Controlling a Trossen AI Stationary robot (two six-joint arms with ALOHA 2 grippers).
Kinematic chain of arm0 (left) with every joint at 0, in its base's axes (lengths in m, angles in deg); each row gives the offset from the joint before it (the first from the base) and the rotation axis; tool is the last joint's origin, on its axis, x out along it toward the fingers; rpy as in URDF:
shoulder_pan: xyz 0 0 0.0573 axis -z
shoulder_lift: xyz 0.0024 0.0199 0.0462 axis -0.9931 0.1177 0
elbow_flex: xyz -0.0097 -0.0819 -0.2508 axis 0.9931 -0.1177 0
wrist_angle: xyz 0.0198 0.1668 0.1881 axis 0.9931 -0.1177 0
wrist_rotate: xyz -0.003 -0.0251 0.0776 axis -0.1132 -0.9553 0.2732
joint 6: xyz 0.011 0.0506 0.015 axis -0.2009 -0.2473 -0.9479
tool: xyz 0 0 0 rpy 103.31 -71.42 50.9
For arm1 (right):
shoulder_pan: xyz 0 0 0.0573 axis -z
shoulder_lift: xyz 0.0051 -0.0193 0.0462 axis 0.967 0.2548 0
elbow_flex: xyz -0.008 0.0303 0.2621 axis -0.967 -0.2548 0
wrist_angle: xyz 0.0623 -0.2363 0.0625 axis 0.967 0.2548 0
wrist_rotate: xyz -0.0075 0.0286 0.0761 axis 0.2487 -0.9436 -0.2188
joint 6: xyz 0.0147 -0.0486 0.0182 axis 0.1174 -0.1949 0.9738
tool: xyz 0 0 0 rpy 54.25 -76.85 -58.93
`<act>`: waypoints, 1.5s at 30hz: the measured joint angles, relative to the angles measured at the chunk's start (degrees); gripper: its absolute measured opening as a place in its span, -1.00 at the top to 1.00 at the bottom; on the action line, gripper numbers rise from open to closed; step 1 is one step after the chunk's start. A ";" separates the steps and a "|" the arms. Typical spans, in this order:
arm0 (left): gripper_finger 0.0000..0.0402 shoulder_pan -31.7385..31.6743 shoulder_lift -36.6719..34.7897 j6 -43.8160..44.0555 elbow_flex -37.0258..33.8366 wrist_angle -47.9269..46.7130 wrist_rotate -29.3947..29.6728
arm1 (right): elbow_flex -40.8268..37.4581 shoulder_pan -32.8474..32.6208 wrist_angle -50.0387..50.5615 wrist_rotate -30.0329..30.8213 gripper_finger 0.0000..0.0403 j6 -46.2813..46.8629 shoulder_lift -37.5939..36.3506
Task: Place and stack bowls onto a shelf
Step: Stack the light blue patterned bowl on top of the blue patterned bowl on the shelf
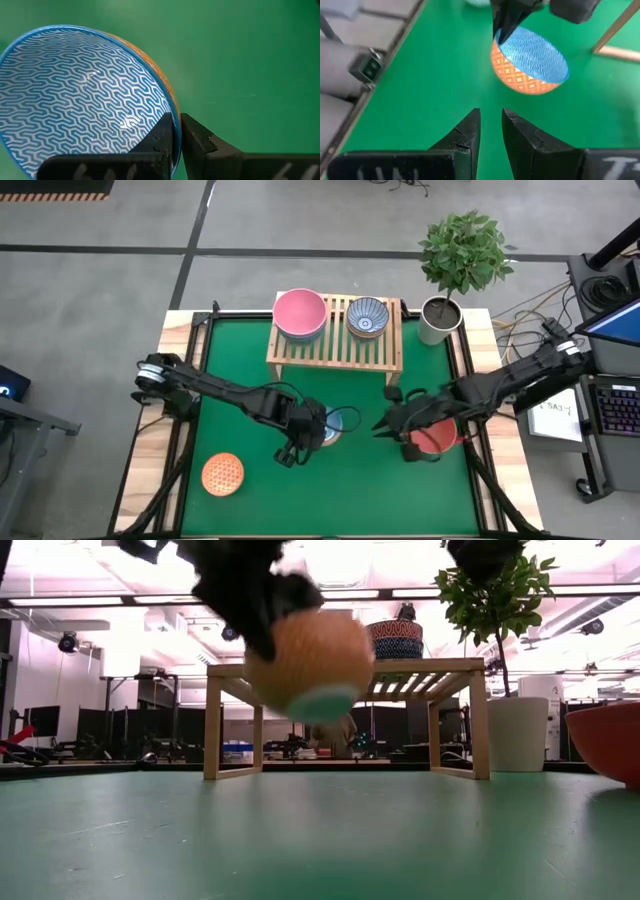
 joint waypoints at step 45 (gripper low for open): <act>0.49 2.09 0.59 9.33 -6.11 -0.66 5.05 | 20.02 3.42 -5.00 0.02 0.13 -14.12 37.63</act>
